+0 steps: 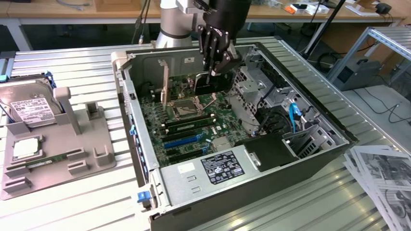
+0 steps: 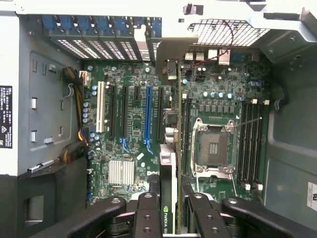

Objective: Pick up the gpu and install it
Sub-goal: 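Pick up the gpu and move the gpu toward the slot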

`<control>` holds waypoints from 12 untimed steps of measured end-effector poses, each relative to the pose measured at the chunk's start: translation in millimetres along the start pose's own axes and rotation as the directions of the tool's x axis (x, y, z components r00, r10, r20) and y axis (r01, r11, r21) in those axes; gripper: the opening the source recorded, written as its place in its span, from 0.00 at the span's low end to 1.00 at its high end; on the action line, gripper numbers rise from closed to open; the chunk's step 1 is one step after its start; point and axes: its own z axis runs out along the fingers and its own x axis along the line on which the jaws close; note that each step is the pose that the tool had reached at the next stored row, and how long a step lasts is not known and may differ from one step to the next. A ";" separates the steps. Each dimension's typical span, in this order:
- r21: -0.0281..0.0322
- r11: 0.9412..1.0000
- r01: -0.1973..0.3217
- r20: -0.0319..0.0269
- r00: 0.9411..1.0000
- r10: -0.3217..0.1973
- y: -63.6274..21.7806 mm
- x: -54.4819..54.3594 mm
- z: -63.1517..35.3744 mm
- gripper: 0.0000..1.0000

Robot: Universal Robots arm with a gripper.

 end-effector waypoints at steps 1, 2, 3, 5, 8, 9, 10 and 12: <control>0.000 1.000 0.000 0.000 1.000 0.000 0.0 1.0 0.9 0.27; 0.000 1.000 0.000 0.000 1.000 0.000 0.0 1.7 1.9 0.27; 0.000 1.000 0.000 0.000 1.000 0.000 0.1 2.0 2.7 0.27; 0.000 1.000 0.000 0.000 1.000 0.000 0.1 2.1 2.7 0.27; 0.000 1.000 0.000 0.000 1.000 0.000 -0.1 2.0 6.1 0.27; 0.000 1.000 0.000 0.000 1.000 0.000 -0.2 1.9 8.9 0.27; 0.000 1.000 0.000 0.000 1.000 0.000 -0.3 1.8 11.4 0.27; 0.000 1.000 0.000 0.000 1.000 0.000 -0.4 1.6 16.1 0.27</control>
